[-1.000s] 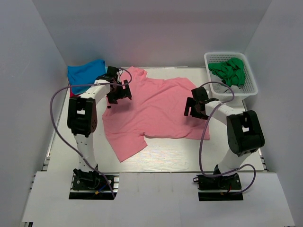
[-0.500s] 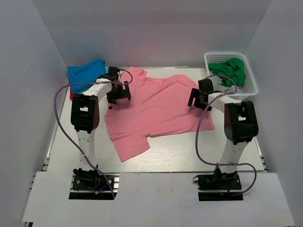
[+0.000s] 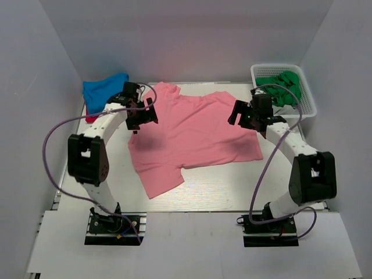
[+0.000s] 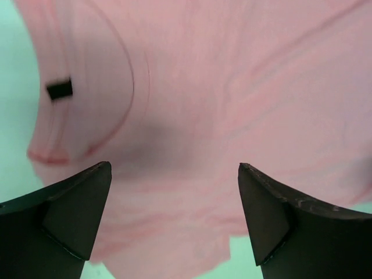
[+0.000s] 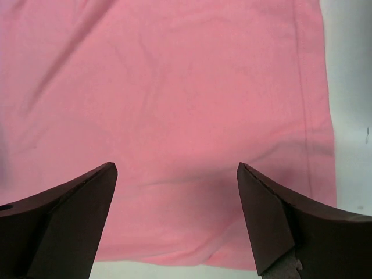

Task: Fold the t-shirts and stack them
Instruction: Flatten out the tshirt

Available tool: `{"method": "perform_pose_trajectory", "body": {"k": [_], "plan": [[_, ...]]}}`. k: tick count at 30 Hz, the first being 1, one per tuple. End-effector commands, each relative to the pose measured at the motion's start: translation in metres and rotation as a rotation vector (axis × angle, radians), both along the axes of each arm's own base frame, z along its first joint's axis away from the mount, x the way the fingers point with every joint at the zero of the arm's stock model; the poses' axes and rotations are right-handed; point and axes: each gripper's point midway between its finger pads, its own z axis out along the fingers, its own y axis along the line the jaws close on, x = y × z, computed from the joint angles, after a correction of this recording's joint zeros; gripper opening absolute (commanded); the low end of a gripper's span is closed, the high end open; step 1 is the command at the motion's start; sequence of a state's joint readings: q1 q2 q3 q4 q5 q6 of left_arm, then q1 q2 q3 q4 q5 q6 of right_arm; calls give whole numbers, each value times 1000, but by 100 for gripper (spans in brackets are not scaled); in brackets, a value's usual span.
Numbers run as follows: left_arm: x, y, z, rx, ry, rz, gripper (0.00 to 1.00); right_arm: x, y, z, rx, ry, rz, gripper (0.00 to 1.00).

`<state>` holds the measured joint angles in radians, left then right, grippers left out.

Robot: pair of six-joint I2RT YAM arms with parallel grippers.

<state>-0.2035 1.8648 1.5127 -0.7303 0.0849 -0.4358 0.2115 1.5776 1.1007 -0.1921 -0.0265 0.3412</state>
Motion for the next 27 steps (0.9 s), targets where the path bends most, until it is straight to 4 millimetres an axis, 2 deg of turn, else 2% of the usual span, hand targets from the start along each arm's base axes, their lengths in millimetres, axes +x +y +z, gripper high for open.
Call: {"method": "perform_pose_trajectory", "body": {"k": [1, 2, 3, 5, 6, 8, 9, 10, 12, 14, 15, 16, 18, 20, 21, 23, 25, 27], "plan": [[-66, 5, 6, -24, 126, 52, 100, -18, -3, 4, 64, 6, -58, 90], [-85, -3, 14, -62, 144, 35, 100, -18, -5, 7, 70, -10, -64, 90], [-116, -5, -1, -64, 235, 29, 100, -23, -7, 1, 69, 5, -72, 90], [-152, -18, -1, -136, 309, 9, 100, -26, -8, 0, 82, 24, -82, 90], [-182, -18, -3, -152, 357, 16, 100, -26, -8, 0, 86, 30, -86, 90], [-214, -25, -2, -184, 410, 23, 100, -26, -5, -1, 124, 78, -81, 90], [-238, -21, -10, -171, 468, 38, 100, -28, -2, -1, 148, 92, -67, 90], [-251, -25, -4, -189, 463, 16, 100, -26, -2, -5, 166, 112, -77, 90], [-273, -25, -10, -186, 519, 33, 100, -27, 4, -5, 217, 126, -45, 90], [-286, -30, -14, -184, 545, 7, 100, -24, 2, -3, 221, 119, -40, 90], [-295, -29, -20, -174, 578, 21, 100, -24, -6, -4, 203, 122, -66, 90], [-295, -32, -24, -179, 571, 18, 100, -21, -11, 4, 196, 94, -73, 90], [-303, -36, -35, -166, 597, 12, 100, -17, -24, 9, 168, 68, -121, 90], [-307, -41, -41, -155, 612, -3, 100, -15, -33, 25, 160, 17, -144, 90], [-311, -38, -48, -130, 631, -2, 100, -13, -36, 36, 160, -17, -150, 90], [-319, -28, -61, -40, 665, 7, 100, -15, -41, 39, 157, -32, -162, 90], [-311, -24, -65, 1, 653, 20, 100, -17, -42, 48, 173, -58, -161, 90], [-298, -30, -66, 13, 638, 14, 100, -22, -40, 47, 192, -57, -139, 90]]}}
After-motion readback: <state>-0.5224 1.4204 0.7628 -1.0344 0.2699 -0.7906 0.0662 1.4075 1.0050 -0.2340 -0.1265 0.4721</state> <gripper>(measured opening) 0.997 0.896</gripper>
